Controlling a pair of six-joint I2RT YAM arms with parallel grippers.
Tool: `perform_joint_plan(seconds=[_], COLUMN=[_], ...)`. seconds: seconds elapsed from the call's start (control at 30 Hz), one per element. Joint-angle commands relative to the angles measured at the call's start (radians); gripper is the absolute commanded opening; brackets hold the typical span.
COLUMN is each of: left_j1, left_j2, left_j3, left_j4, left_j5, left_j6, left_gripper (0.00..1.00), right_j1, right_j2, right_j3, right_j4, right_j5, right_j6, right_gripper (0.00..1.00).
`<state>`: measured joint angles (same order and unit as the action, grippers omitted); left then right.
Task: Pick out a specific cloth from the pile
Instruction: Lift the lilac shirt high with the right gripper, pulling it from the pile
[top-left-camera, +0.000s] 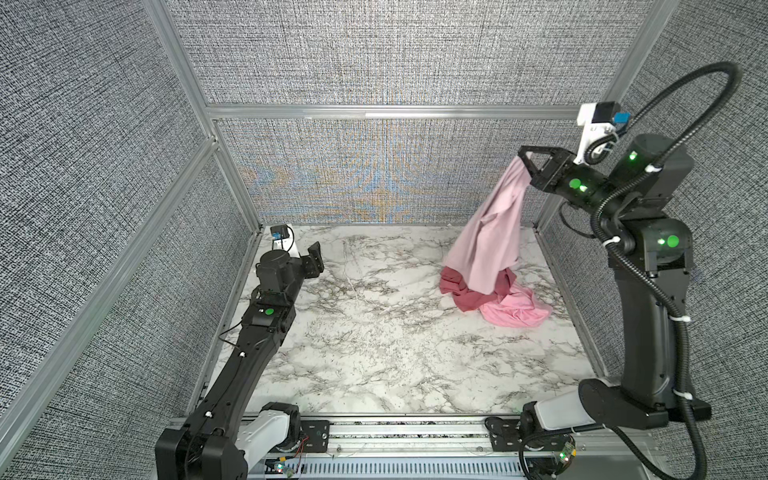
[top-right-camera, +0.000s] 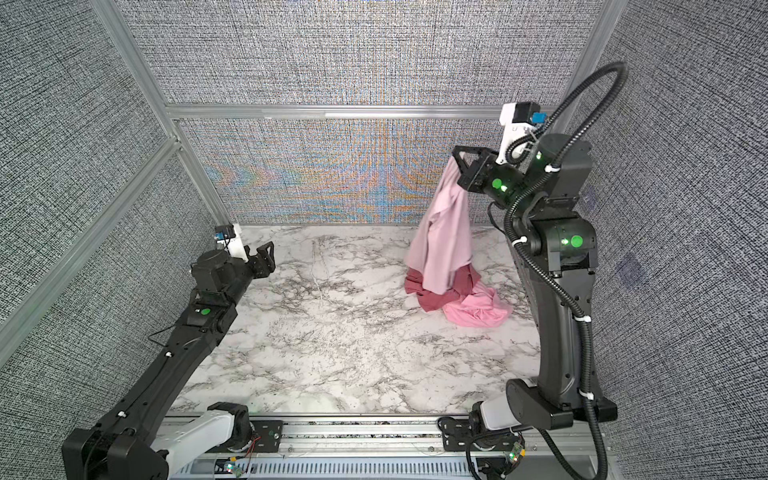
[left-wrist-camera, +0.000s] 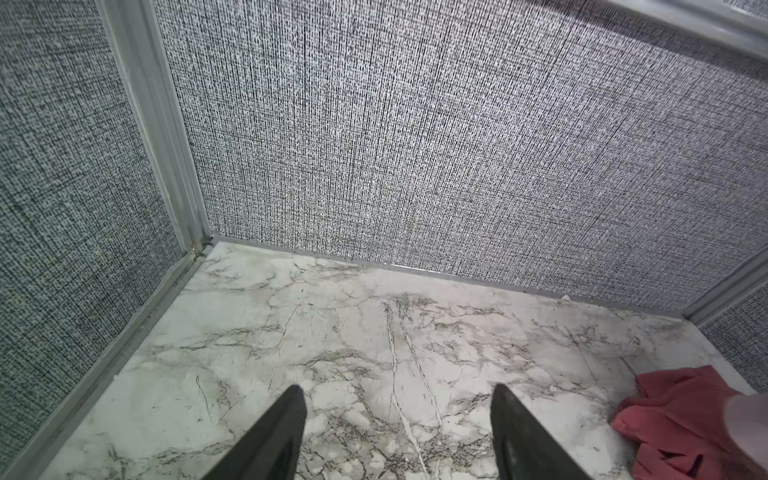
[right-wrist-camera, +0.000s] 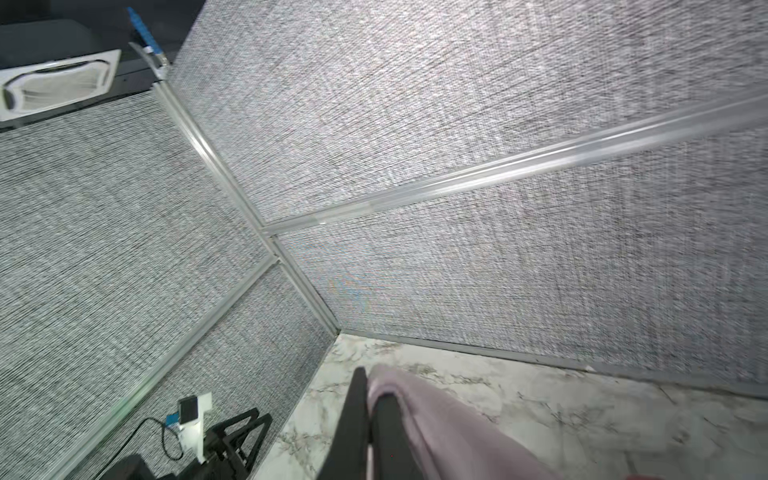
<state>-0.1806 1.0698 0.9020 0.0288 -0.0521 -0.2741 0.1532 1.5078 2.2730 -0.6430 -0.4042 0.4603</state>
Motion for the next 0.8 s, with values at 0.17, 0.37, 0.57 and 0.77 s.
perform_joint_plan(seconds=[0.17, 0.37, 0.57, 0.77], left_j1=[0.001, 0.004, 0.027, 0.073], left_j2=[-0.044, -0.07, -0.136, -0.196], left_j3=[0.188, 0.279, 0.264, 0.269], left_j4=[-0.292, -0.414, -0.425, -0.432], left_j5=[-0.062, -0.124, -0.148, -0.111], left_j6=[0.029, 0.058, 0.053, 0.047], left_gripper=[0.73, 0.75, 0.76, 0.76], right_j1=[0.187, 0.291, 0.383, 0.465], right_j2=[0.136, 0.272, 0.414, 0.534], right_j3=[0.089, 0.153, 0.228, 0.234], right_j4=[0.077, 0.141, 0.184, 0.255], right_j5=[-0.057, -0.082, -0.067, -0.062], right_j6=[-0.002, 0.002, -0.005, 0.011], right_gripper=[0.0, 0.0, 0.0, 0.0])
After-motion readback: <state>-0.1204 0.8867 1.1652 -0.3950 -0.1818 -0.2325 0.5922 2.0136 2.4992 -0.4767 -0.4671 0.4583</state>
